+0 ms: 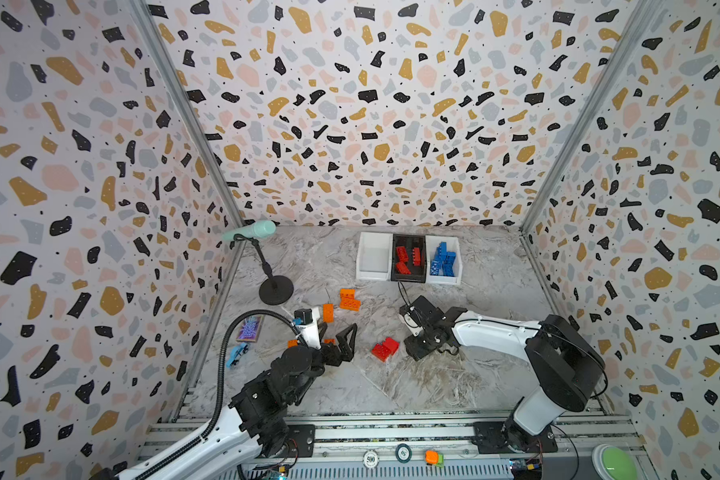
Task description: Sort the legos into containers by color
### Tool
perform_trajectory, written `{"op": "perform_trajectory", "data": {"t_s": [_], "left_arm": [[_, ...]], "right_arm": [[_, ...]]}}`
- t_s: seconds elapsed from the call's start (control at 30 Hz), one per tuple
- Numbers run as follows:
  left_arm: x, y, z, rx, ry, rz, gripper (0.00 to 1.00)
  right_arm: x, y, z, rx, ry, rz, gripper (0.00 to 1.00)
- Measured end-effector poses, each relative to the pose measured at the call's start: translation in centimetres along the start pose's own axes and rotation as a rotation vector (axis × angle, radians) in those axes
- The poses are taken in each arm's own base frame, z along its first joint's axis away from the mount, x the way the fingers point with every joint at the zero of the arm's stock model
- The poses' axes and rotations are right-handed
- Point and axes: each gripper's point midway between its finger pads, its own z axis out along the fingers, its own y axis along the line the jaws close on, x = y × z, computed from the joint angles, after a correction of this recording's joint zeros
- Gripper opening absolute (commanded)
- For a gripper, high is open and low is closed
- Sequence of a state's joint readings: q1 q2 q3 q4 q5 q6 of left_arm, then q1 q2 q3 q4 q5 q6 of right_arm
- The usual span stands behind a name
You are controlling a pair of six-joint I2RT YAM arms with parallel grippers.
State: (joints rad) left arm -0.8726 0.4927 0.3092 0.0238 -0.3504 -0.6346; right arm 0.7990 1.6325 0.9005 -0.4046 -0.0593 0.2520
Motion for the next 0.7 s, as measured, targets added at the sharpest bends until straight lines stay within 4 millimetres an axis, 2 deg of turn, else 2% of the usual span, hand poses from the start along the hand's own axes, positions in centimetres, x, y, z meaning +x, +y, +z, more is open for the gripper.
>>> {"op": "perform_trajectory", "data": {"t_s": [0.07,0.17,0.33,0.43,0.5,0.7], "left_arm": [[0.3,0.1,0.0,-0.003,0.005,0.000,1.00],[0.4,0.3,0.1,-0.006,0.008,-0.002,1.00],[0.4,0.2,0.2,-0.003,0.007,-0.002,1.00],[0.8,0.0,0.8,-0.003,0.022,0.005,1.00],[1.5,0.0,1.5,-0.013,0.048,0.020,1.00],[3.4,-0.5,4.4,-0.048,0.153,0.109,1.00]], "right_arm": [[0.1,0.0,0.0,0.002,0.005,-0.001,0.36],[0.2,-0.2,0.0,0.013,0.008,-0.001,0.29],[-0.7,-0.7,-0.5,0.050,-0.007,0.000,0.28],[-3.3,-1.3,-1.6,0.063,-0.067,0.020,0.28],[-6.1,-2.5,-2.7,0.073,-0.128,0.054,0.28],[-15.6,-8.6,-5.5,0.138,-0.306,0.171,0.29]]}}
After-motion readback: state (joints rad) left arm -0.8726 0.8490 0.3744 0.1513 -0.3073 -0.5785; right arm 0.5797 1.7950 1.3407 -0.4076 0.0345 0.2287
